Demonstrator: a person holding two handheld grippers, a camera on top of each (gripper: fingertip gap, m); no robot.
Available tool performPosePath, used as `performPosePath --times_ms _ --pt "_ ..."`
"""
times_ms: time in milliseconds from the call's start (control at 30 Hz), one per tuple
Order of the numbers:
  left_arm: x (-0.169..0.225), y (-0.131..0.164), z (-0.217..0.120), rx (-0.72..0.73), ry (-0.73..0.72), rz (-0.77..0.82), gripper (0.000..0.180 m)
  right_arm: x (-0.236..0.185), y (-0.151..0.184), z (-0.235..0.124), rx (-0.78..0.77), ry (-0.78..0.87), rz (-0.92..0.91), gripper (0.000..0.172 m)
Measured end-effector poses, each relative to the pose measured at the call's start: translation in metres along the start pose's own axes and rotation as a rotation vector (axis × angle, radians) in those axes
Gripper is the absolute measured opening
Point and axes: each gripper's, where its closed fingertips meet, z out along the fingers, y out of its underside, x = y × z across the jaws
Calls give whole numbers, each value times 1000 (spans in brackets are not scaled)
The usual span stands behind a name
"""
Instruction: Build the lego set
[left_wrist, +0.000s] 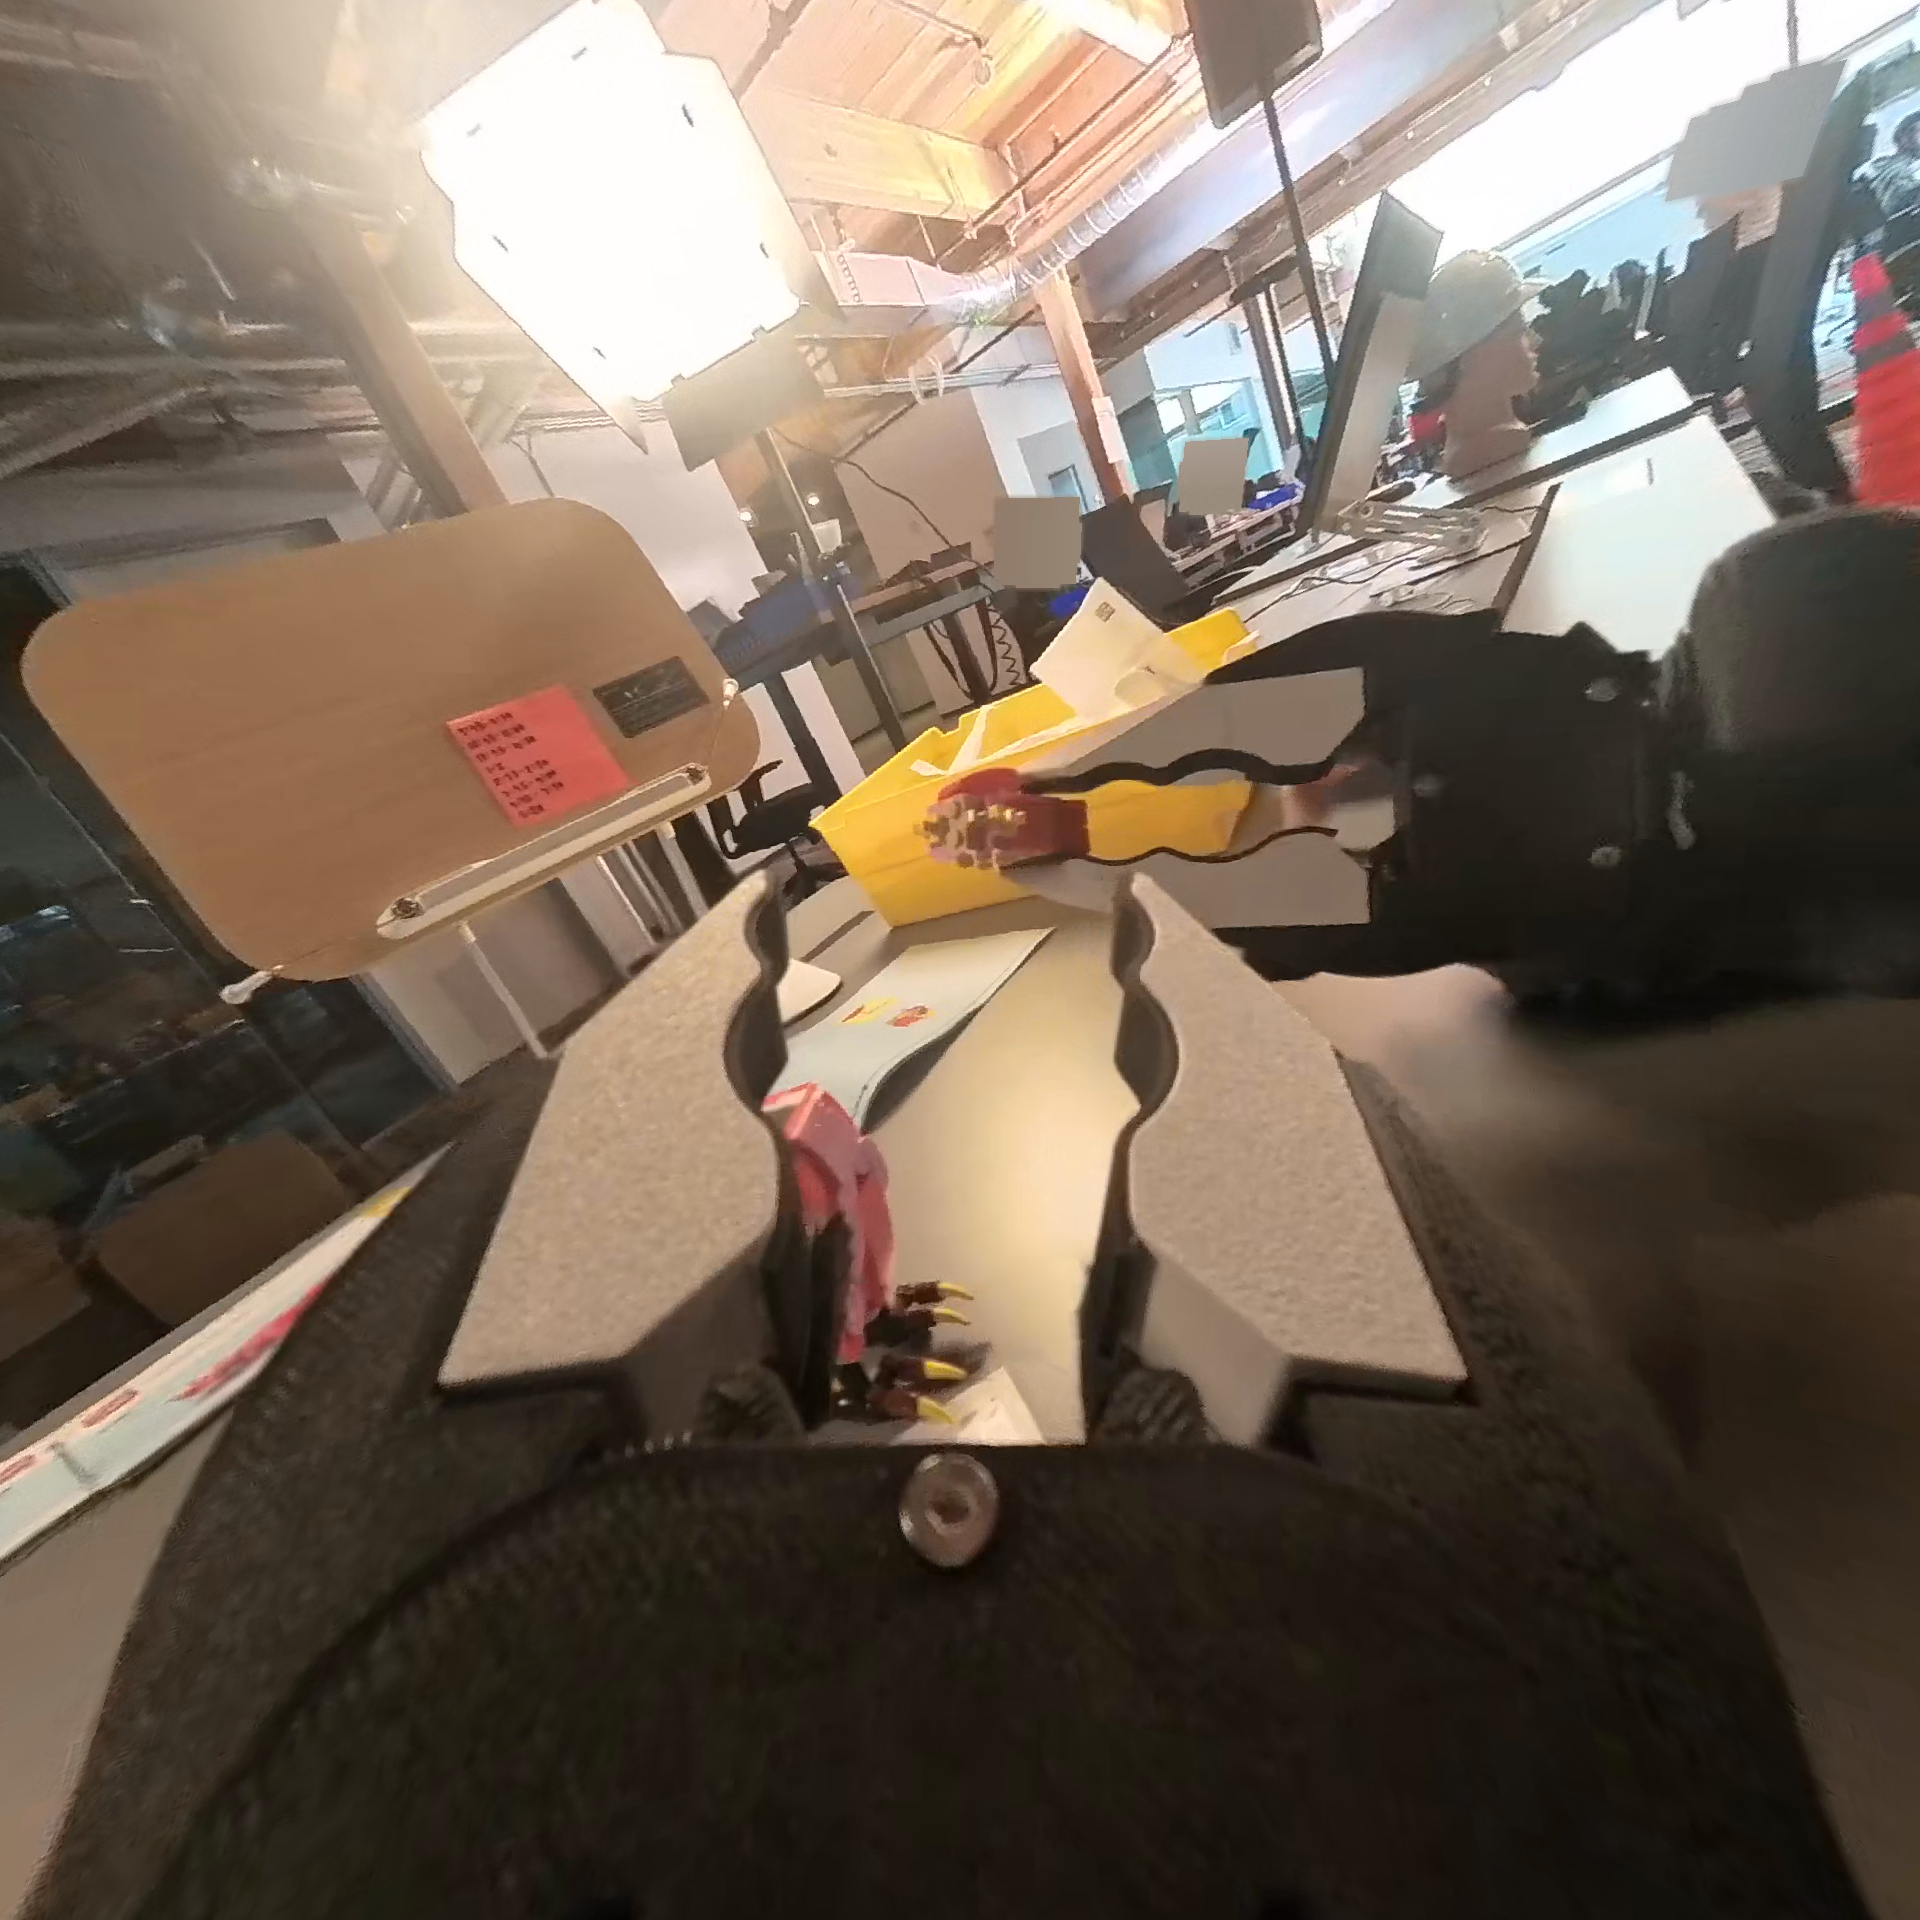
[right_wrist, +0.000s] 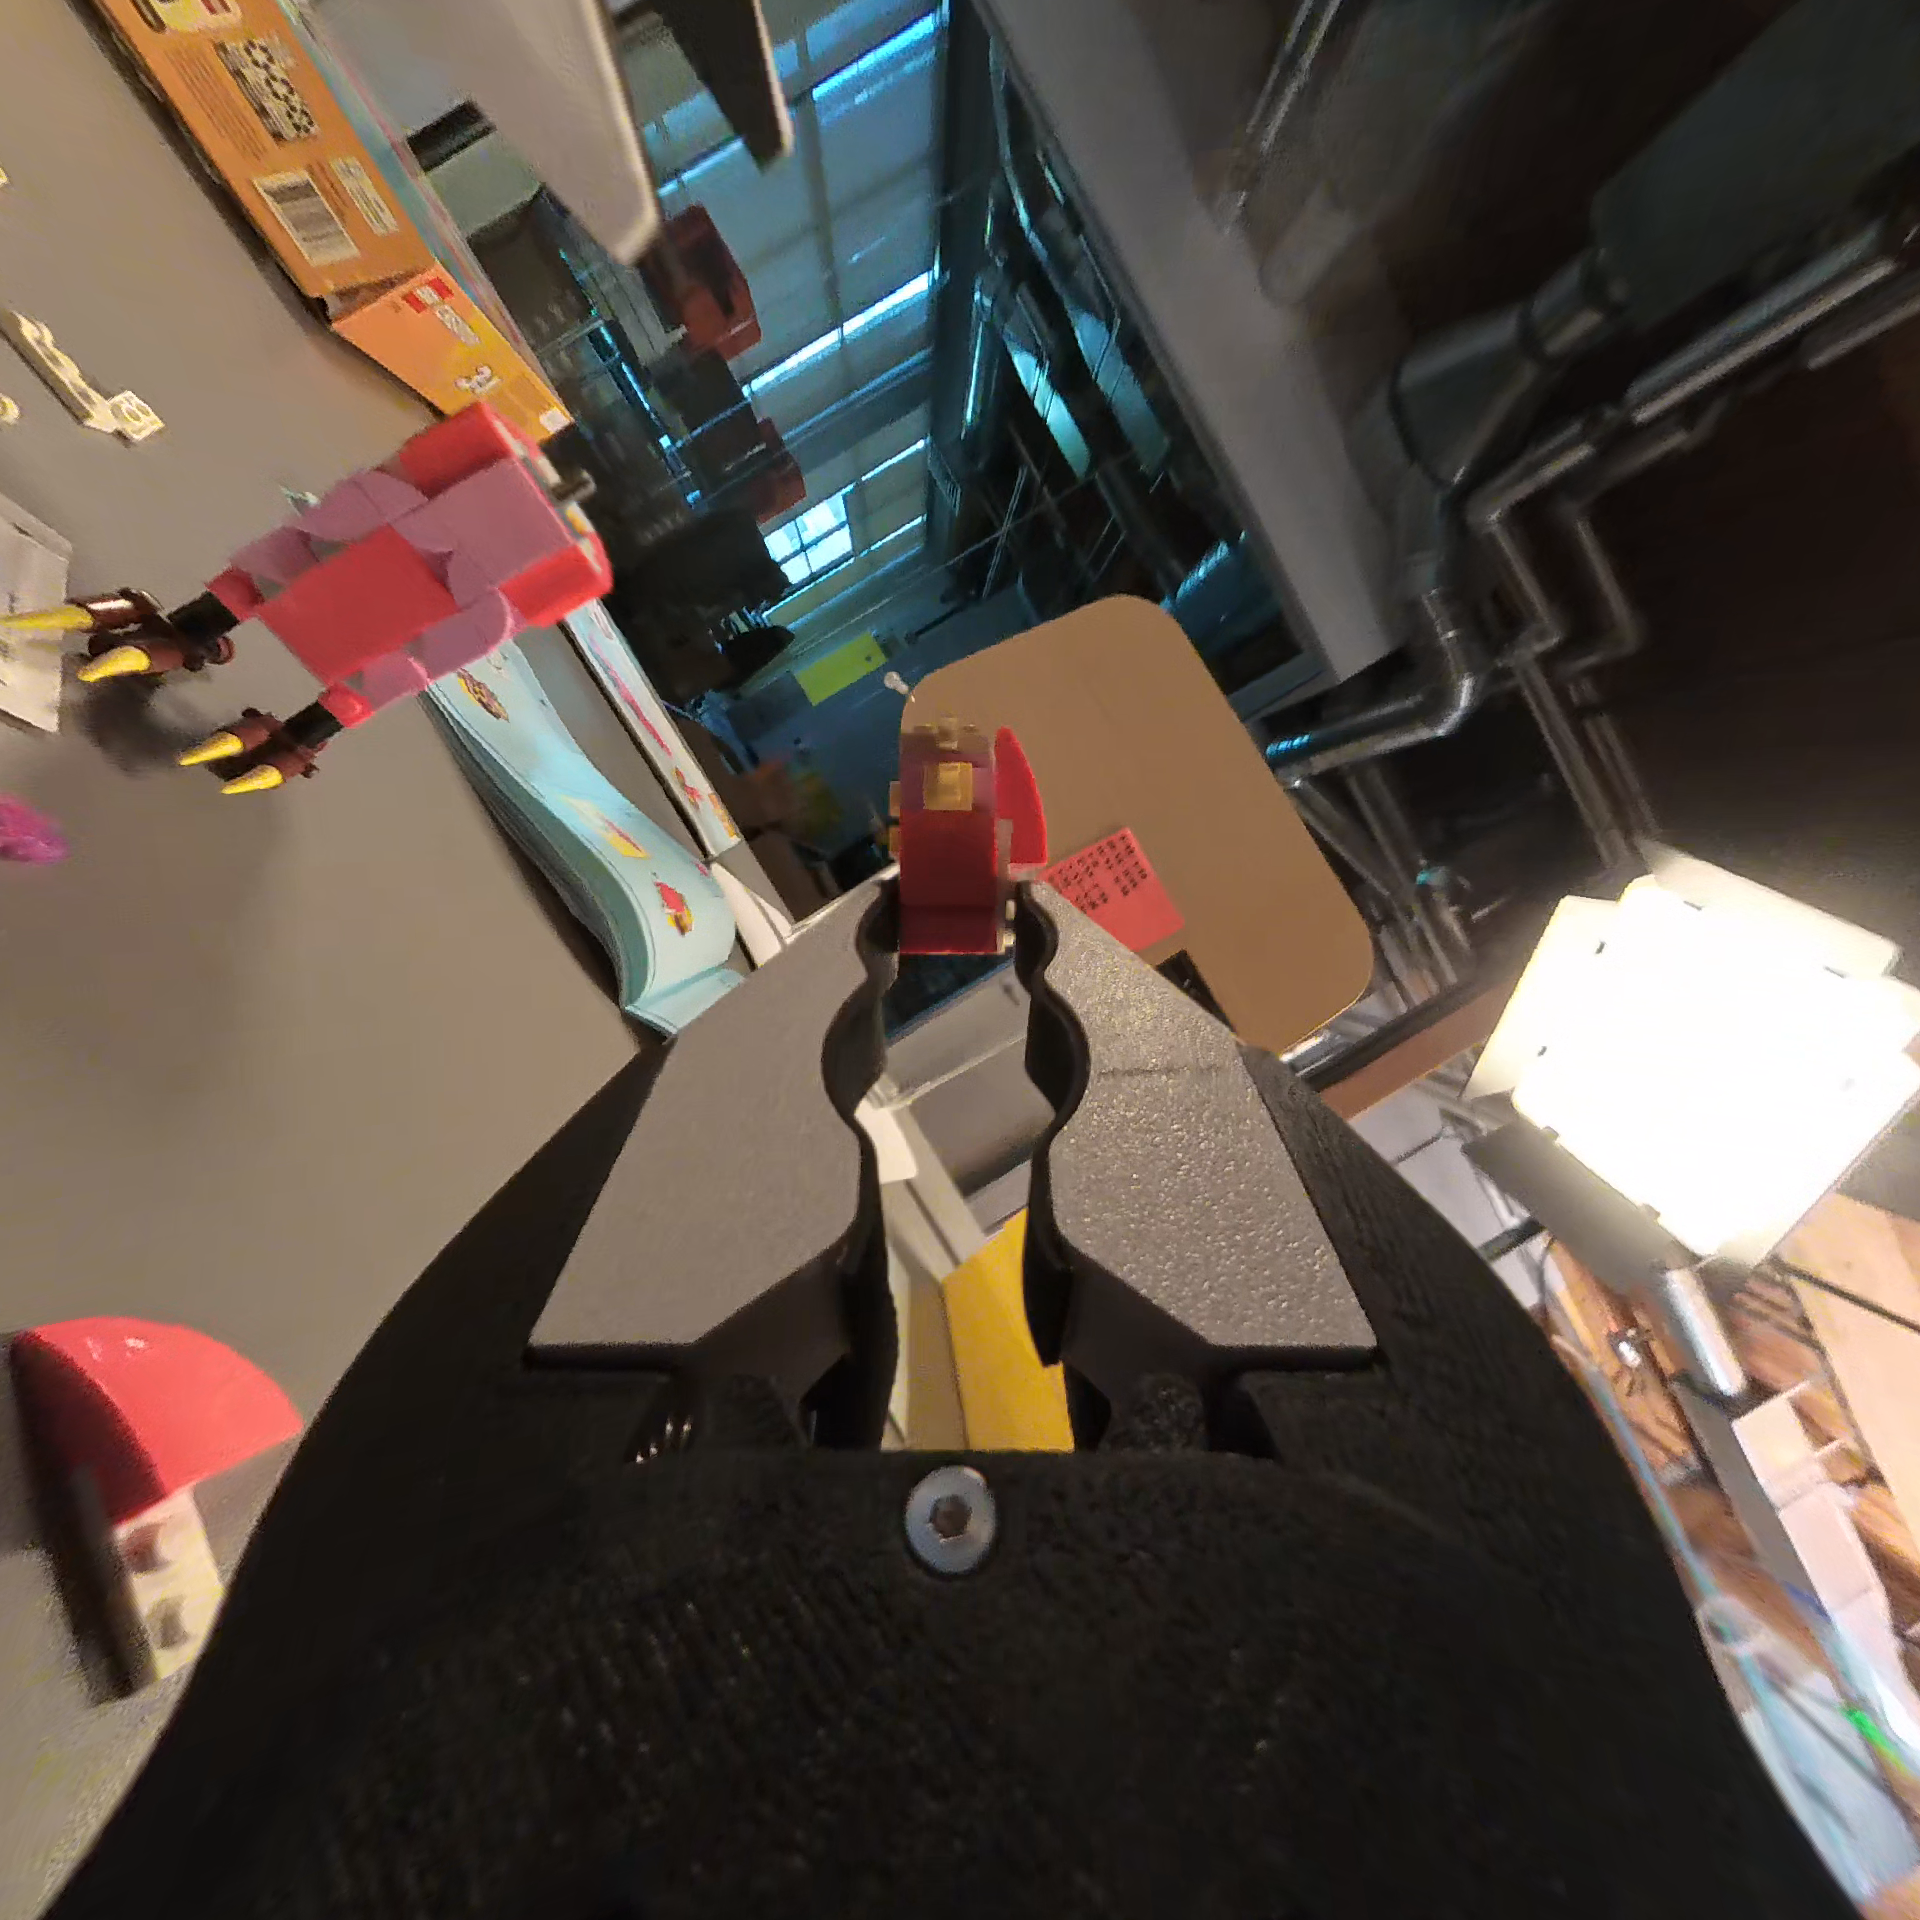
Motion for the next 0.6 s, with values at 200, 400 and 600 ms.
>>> performPosePath --times_ms 200,400,600 --pt "10 10 5 -44 71 -133 62 -19 -27 -4 101 -14 -143 20" --pt "9 29 10 -156 68 -185 61 -50 -59 -12 223 -46 -352 20" --pt "9 30 8 -172 121 -218 53 -59 -72 -17 261 -41 -418 20"
